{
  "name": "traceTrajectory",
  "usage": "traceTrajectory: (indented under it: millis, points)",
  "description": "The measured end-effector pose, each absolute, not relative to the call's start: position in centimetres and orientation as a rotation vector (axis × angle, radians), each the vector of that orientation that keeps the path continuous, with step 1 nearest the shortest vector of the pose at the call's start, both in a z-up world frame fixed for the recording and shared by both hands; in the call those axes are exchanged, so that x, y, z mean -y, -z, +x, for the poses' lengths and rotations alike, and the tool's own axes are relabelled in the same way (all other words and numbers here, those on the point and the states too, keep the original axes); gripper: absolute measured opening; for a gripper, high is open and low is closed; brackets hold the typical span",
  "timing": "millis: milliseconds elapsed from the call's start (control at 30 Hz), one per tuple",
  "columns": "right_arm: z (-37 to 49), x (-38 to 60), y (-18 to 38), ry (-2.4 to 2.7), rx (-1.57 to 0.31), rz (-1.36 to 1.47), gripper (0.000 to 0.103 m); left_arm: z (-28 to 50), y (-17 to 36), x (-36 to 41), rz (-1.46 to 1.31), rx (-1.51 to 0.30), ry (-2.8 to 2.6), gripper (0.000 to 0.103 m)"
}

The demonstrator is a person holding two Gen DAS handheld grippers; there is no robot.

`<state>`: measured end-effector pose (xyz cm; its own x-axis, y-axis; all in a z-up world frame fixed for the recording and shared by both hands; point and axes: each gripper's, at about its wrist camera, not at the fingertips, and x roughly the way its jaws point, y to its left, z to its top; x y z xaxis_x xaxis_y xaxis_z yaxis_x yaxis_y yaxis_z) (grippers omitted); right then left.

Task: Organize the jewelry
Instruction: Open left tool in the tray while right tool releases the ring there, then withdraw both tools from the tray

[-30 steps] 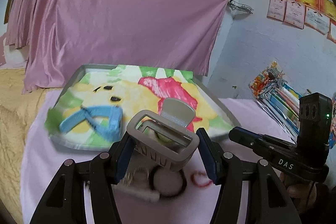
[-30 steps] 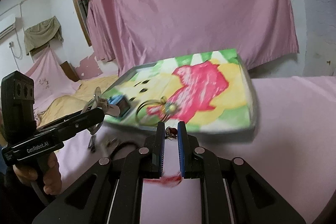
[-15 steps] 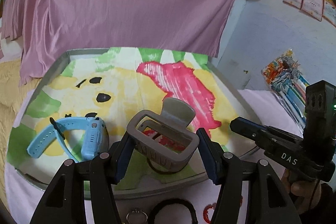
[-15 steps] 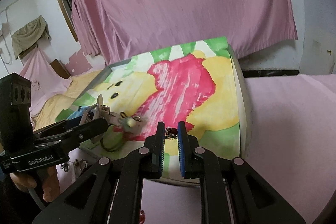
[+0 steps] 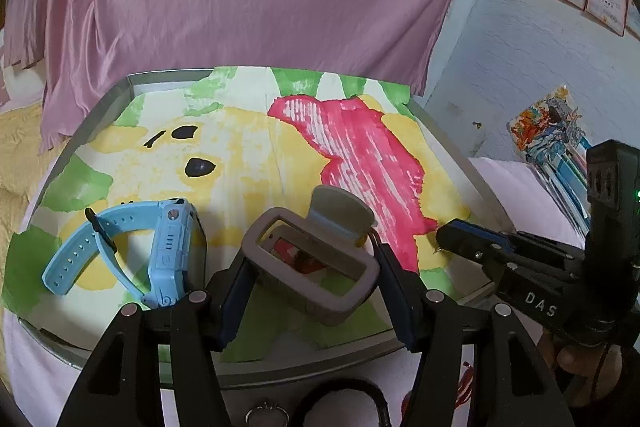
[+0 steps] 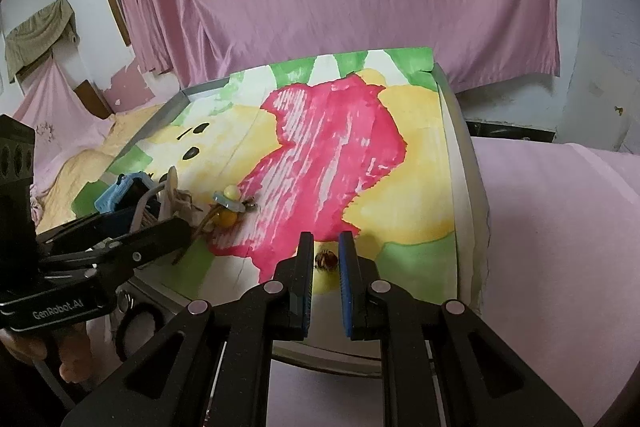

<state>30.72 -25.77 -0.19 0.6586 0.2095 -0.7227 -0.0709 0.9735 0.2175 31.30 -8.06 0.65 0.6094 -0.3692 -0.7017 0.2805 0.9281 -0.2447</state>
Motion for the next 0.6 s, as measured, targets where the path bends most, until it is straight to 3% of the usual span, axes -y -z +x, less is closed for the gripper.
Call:
traceTrajectory:
  millis: [100,200,267,433,600]
  points:
    - [30.2,26.0,-0.1,-0.159,-0.826,0.183,0.013,31.2,-0.6,8.2,-0.101,-0.841,0.375,0.058]
    - [29.3,26.4,-0.8,-0.148,-0.790,0.193,0.020,31.0,-0.9,8.1,-0.104,-0.823,0.381,0.066]
    - [28.7,26.6,-1.1,-0.141,-0.762,0.199,0.034,30.6,-1.2,8.0,-0.107,-0.800,0.387,0.070]
    - [27.0,27.3,-2.2,-0.132,-0.677,0.223,0.036,29.5,-2.1,7.7,-0.113,-0.757,0.385,0.071]
    - [25.0,27.6,-3.3,-0.117,-0.595,0.229,0.055,27.6,-3.5,7.0,-0.135,-0.675,0.362,0.080]
